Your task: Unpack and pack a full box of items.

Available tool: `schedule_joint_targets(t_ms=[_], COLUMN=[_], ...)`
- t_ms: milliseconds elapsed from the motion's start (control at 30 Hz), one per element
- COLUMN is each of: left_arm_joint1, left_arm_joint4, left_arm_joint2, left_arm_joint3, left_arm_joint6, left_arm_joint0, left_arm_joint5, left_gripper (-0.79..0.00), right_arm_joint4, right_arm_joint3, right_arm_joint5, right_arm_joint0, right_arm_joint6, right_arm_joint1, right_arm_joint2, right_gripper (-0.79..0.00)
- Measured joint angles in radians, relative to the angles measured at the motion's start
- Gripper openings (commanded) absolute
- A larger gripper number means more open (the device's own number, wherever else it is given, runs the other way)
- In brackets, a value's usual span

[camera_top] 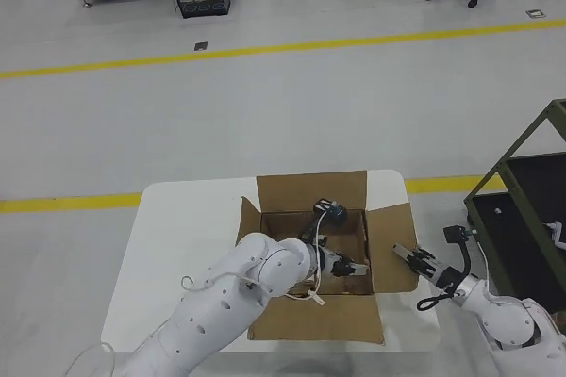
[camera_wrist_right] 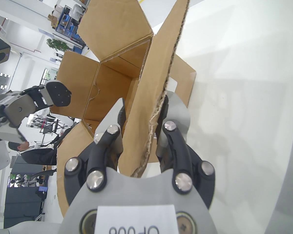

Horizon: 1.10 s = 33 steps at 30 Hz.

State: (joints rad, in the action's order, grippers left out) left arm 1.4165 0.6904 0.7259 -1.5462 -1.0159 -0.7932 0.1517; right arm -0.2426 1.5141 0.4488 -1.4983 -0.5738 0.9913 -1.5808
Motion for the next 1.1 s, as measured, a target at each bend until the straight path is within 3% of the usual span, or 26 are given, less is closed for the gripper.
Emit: schedule_joint_targets(t_ms=[300,567,1100], left_arm_joint1=[0.052,0.100,0.103], left_arm_joint4=[-0.039,-0.088,-0.084], left_arm_joint2=[-0.080,-0.122,-0.125], left_arm_joint3=[0.246,0.413,0.422], left_arm_joint6=[0.011,0.051,0.054], left_arm_joint0=[0.095,0.149,0.153], left_arm_joint5=[0.011,0.024,0.022], left_gripper=[0.000,0.000,0.000], right_arm_joint4=[0.010,0.014,0.124], right_arm_joint3=[0.009,0.016,-0.044], right_arm_joint5=[0.000,0.012,0.086], right_arm_joint0=[-0.004,0.002,0.021], right_arm_joint6=[-0.003,-0.014,-0.166], right_arm_joint1=[-0.001,-0.001,-0.017], right_arm_joint2=[-0.006,0.003,-0.029], right_gripper=[-0.785,-0.785,-0.785])
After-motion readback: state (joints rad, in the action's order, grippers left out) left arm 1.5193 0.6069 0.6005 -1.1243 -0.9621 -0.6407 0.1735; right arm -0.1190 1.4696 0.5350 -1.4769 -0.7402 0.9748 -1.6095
